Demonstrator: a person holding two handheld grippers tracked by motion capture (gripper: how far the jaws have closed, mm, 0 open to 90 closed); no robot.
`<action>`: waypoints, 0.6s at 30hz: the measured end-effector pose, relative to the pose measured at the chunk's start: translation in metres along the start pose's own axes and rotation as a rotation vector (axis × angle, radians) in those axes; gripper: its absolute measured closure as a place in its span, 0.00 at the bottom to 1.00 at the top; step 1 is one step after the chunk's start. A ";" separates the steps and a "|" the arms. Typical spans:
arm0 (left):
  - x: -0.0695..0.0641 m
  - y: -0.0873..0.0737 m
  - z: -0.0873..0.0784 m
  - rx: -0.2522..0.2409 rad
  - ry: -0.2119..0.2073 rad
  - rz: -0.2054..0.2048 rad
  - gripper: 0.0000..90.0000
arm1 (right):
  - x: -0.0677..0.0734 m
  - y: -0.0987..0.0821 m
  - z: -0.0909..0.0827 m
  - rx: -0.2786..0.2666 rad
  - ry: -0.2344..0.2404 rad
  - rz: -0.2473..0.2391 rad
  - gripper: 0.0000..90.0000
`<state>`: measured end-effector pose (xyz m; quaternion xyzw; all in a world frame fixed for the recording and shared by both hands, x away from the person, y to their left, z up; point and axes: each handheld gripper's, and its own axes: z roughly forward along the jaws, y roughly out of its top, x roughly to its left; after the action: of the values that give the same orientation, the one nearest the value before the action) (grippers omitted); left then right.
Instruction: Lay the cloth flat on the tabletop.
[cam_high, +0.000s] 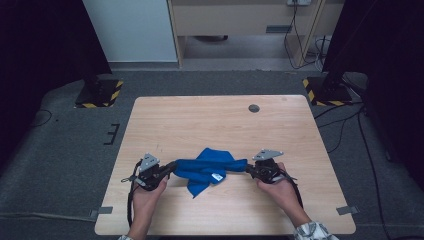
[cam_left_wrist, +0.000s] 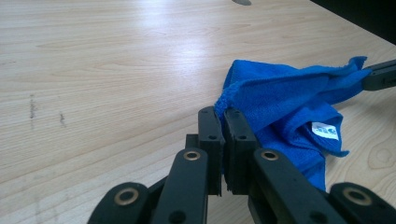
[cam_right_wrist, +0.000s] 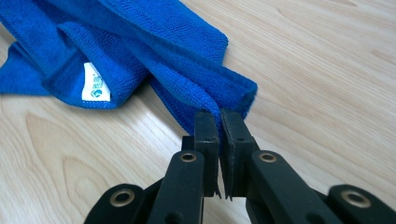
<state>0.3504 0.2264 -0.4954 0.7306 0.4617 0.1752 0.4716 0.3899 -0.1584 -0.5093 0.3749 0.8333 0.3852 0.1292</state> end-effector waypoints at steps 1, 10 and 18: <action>-0.001 0.000 0.001 0.001 -0.002 0.002 0.96 | -0.002 -0.002 -0.002 0.000 -0.006 -0.004 0.96; -0.010 -0.004 0.014 0.085 -0.047 0.051 0.95 | -0.011 -0.024 -0.006 -0.027 0.010 0.043 0.88; -0.011 -0.006 0.015 0.087 -0.045 0.054 0.95 | -0.012 -0.025 -0.016 -0.071 0.028 0.065 0.59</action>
<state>0.3523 0.2101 -0.5055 0.7663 0.4384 0.1509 0.4447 0.3767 -0.1862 -0.5173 0.3917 0.8082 0.4237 0.1179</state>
